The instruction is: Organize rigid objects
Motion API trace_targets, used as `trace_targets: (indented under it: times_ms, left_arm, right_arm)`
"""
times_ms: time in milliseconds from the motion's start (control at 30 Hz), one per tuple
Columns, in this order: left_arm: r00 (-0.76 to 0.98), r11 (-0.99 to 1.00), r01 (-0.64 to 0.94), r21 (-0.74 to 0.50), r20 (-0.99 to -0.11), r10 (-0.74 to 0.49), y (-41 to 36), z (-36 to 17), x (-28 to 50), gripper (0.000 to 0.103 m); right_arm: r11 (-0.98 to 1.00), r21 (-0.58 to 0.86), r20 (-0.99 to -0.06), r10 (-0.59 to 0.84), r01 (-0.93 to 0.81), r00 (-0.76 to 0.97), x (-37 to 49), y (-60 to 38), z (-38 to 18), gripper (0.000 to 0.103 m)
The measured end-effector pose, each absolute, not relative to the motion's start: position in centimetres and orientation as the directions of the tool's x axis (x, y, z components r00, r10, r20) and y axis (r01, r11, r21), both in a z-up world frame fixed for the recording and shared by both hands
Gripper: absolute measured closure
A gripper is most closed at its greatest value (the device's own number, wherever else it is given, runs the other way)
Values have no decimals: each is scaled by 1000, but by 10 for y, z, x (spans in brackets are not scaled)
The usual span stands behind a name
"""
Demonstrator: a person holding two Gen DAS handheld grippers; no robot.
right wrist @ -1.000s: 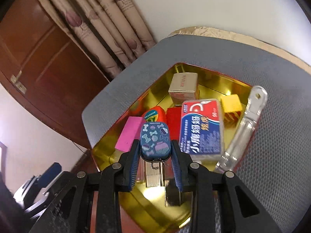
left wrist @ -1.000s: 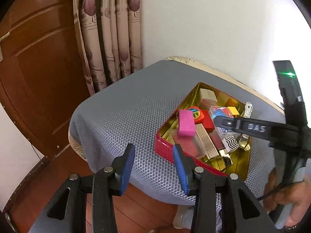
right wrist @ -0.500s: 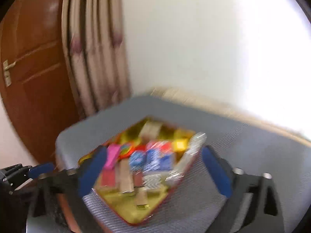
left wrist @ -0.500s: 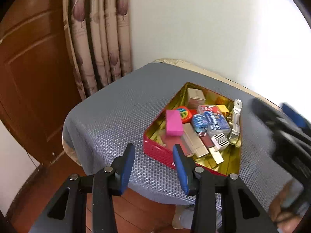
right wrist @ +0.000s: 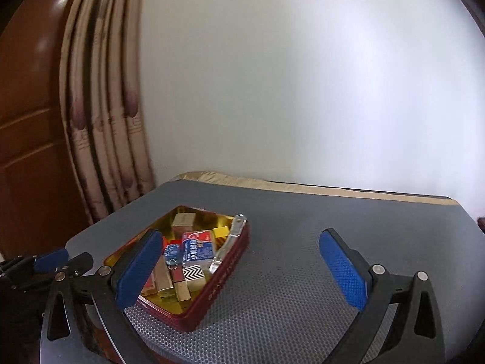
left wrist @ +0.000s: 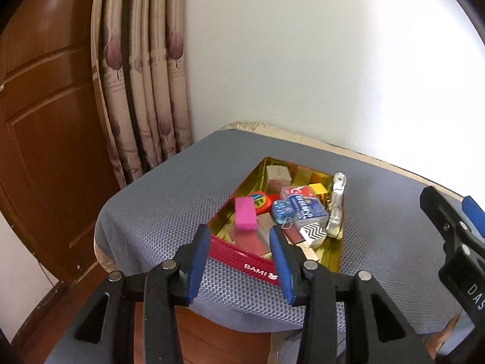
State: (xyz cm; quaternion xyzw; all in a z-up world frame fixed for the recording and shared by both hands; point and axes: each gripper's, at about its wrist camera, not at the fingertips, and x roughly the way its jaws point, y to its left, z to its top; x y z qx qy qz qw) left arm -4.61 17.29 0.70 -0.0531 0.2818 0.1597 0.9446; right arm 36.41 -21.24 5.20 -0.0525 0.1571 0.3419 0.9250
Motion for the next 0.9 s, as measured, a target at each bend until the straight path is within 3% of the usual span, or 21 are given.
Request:
trace_targets:
  times_ms: [433,900]
  left_arm:
    - [828,948,-315,-42,-501,253,165,19,-58,62]
    - [828,951,-308,-33,-502,251,166,18,-56,62]
  right_arm:
    - [767,-84,-222,608,-636,763,321,-223,67,1]
    - [771,-85,-236,600,-631,764,321,-219,68,1]
